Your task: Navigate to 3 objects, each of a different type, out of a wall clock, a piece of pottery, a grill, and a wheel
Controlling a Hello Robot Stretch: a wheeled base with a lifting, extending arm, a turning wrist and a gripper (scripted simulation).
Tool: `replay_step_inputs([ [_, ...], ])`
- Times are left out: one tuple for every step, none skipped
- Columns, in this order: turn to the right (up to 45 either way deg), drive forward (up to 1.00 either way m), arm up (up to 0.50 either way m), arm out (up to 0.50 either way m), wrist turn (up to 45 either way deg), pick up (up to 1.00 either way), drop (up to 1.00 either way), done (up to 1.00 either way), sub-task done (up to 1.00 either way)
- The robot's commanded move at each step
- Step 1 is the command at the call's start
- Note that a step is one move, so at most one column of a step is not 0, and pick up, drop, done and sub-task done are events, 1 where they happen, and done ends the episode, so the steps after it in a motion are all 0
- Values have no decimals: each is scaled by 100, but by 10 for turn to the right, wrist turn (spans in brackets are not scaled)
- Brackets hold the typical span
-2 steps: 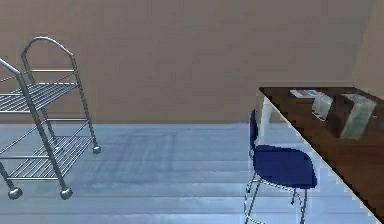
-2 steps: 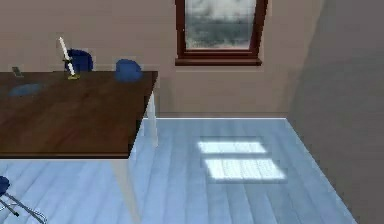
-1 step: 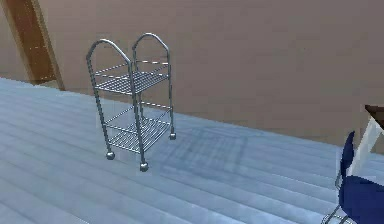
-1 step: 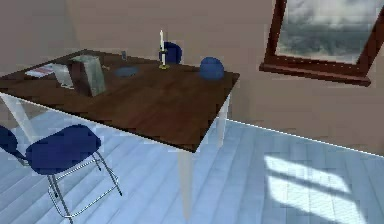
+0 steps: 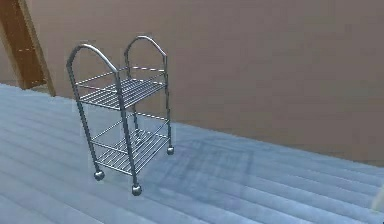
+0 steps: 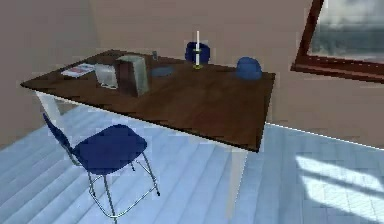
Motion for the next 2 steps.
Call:
replay_step_inputs([
  [-420, 0, 0, 0, 0, 0, 0, 0, 0],
  [0, 100, 0, 0, 0, 0, 0, 0, 0],
])
